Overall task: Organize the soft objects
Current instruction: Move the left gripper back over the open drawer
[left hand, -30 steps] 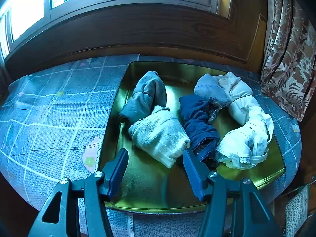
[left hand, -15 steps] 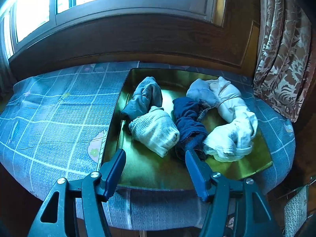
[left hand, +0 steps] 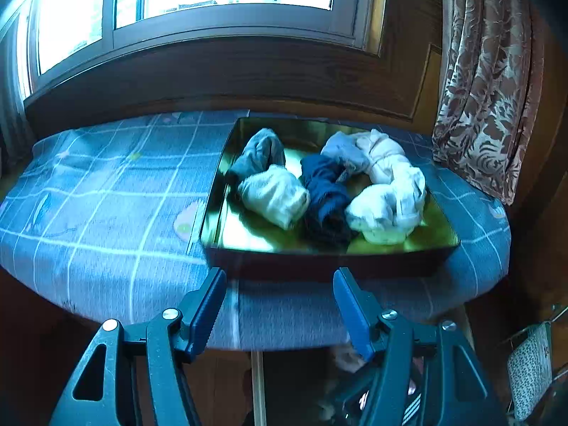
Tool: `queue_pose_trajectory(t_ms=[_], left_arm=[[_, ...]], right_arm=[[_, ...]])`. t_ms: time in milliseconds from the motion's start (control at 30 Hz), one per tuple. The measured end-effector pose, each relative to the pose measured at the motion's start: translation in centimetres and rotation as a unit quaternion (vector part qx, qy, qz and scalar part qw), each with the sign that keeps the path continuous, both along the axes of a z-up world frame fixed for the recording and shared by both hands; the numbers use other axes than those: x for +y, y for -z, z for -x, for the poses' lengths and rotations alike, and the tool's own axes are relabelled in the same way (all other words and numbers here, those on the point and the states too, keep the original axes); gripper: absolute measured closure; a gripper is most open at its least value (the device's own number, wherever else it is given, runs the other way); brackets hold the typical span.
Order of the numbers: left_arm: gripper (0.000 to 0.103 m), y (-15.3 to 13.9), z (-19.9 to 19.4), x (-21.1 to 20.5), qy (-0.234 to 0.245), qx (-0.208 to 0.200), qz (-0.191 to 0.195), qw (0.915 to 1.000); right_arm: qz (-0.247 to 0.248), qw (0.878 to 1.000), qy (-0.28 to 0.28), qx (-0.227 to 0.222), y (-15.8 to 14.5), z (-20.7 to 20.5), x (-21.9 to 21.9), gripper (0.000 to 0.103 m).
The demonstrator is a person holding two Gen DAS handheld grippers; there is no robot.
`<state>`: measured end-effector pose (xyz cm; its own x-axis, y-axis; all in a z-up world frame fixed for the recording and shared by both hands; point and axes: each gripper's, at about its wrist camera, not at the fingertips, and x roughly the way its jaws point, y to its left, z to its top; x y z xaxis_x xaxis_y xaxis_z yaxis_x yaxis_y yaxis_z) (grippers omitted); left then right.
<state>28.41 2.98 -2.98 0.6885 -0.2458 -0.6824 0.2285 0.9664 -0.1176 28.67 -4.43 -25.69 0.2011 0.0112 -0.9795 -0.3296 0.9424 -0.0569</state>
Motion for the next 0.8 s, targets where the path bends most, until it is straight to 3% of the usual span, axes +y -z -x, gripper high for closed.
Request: queue_pose_trajectory(t_ms=[500,800], left_arm=[[0.039,3.9,5.4,4.3,-0.031,0.024,0.037,0.9985],[0.039,6.5,10.9,4.6,-0.016,0.031,0.023,0.9991]], right_arm=[[-0.007,1.000,0.005,0.000,-0.1,-0.1,-0.5,0.096],[-0.022,1.000,0.005,0.001,-0.2,-0.3,-1.7,0.097]])
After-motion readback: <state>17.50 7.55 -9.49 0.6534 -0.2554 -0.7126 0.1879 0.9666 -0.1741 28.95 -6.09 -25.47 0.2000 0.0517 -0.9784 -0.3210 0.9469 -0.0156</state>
